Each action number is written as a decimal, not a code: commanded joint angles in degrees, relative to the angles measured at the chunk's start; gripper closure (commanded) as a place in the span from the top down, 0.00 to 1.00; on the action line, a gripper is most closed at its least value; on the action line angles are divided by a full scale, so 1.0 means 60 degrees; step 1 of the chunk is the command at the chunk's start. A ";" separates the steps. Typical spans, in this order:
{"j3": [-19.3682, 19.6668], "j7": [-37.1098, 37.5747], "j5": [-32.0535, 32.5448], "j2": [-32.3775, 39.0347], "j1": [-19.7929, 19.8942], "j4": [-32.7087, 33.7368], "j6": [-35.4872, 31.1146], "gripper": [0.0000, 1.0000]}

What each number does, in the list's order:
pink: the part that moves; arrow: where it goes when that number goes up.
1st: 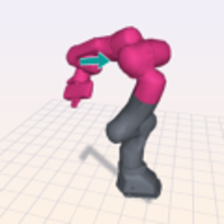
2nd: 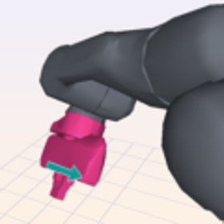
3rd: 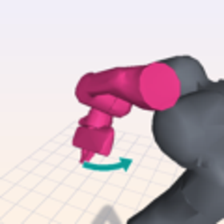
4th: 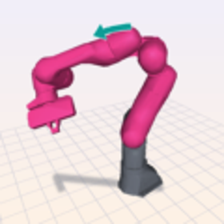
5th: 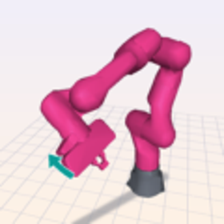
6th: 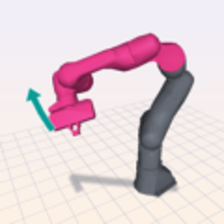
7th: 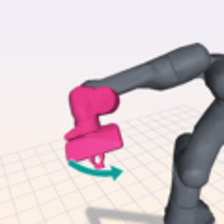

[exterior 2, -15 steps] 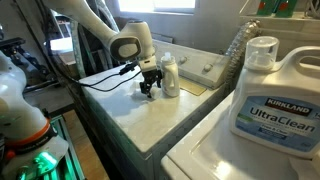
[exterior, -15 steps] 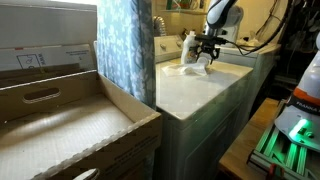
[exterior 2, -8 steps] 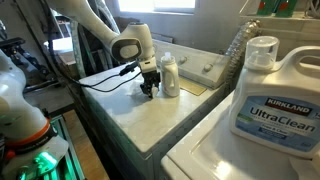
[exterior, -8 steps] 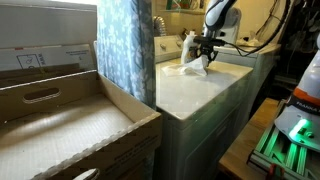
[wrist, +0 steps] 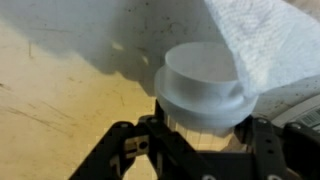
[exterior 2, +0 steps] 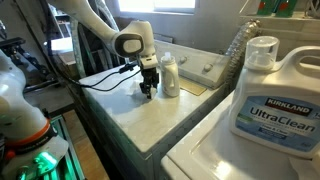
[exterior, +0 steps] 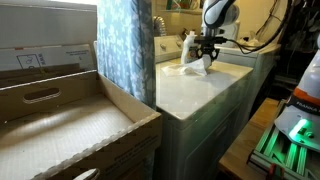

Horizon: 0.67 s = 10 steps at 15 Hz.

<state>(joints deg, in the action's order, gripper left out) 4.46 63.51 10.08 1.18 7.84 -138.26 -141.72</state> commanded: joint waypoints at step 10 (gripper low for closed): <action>-0.0967 0.1306 0.5308 -0.1585 -0.0618 0.1859 0.7443 0.38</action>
<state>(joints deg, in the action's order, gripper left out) 0.64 70.08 35.95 -7.30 5.46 -129.47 -104.69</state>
